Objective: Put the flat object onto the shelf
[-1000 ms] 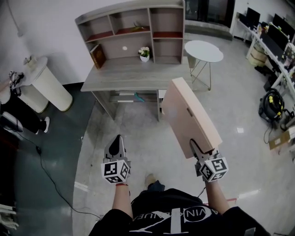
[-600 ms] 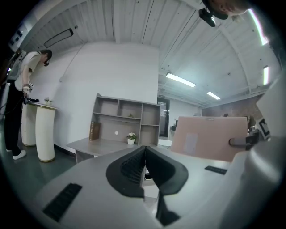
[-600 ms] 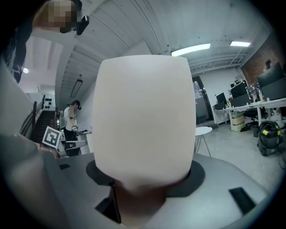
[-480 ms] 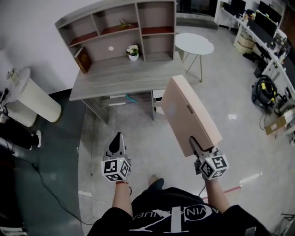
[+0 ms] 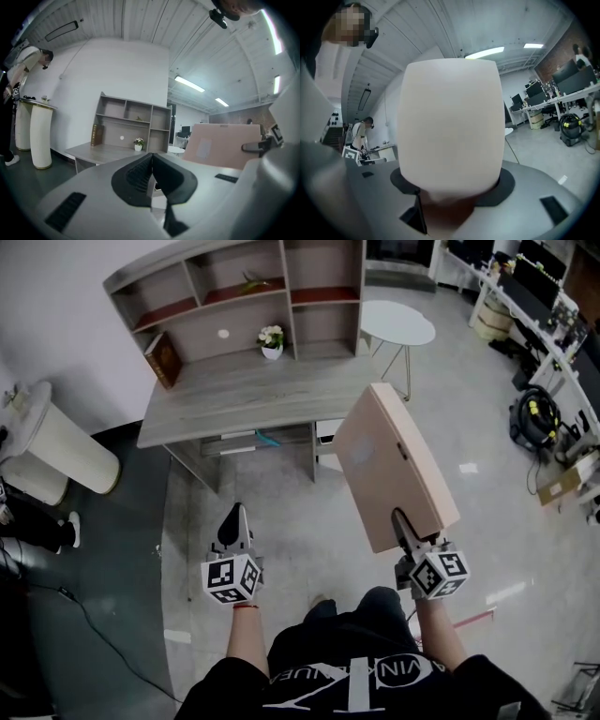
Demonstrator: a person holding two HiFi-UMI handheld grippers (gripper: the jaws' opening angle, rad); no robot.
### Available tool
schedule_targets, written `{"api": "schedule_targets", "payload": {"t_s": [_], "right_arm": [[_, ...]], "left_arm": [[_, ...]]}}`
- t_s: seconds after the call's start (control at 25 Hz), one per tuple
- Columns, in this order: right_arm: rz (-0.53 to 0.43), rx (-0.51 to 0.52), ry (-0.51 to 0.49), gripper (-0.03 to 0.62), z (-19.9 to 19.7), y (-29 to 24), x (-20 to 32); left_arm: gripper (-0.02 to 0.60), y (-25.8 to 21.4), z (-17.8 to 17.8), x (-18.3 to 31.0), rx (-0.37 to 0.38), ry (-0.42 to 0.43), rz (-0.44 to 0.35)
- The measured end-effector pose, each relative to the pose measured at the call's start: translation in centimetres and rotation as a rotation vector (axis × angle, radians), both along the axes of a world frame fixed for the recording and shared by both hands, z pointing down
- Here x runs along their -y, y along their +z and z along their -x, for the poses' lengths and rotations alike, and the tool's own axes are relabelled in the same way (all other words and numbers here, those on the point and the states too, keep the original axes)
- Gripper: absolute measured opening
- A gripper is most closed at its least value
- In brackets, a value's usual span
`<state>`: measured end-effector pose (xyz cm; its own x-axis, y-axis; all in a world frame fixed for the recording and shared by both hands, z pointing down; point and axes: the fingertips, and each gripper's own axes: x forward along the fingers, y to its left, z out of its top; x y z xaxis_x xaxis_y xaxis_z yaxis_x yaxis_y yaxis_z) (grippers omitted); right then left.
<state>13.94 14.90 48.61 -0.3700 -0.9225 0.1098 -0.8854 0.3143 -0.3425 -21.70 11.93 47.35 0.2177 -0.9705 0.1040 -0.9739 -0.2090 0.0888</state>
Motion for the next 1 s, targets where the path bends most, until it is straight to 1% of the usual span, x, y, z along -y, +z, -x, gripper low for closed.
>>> {"api": "schedule_targets", "payload": {"t_s": [0.08,0.2,0.32,0.4,0.52,0.64,0.72,1.0], "right_arm": [[0.008,0.030,0.002,0.288,0.6,-0.1,0.3],[0.025,0.045,0.009,0.288,0.4,0.0,0.6],[0.035,0.082,0.027,0.288,-0.2,0.3,1.6],[0.042,0.113,0.036,0.288,-0.3,0.9,2.9],[0.059,0.144,0.035,0.288,0.0,1.8,5.4],[0.069,0.174,0.020,0.288,0.9,2.1,8.7],[0.067,0.194,0.008,0.288,1.7,2.0,11.2],[0.080,0.211,-0.037,0.288,2.9,1.6,18.1]], "left_arm": [[0.005,0.2,0.6,0.5,-0.024,-0.013,0.002],[0.005,0.8,-0.3,0.9,-0.041,0.008,0.010],[0.005,2.0,-1.2,1.6,-0.026,0.035,0.031],[0.005,2.5,-1.1,2.4,-0.020,0.032,0.041],[0.005,2.0,0.0,4.3,-0.003,0.009,0.027],[0.005,0.9,1.6,6.8,-0.003,-0.035,0.010],[0.005,0.6,2.1,9.1,-0.003,-0.051,0.009],[0.005,-0.8,0.6,16.7,0.014,-0.024,-0.008]]}}
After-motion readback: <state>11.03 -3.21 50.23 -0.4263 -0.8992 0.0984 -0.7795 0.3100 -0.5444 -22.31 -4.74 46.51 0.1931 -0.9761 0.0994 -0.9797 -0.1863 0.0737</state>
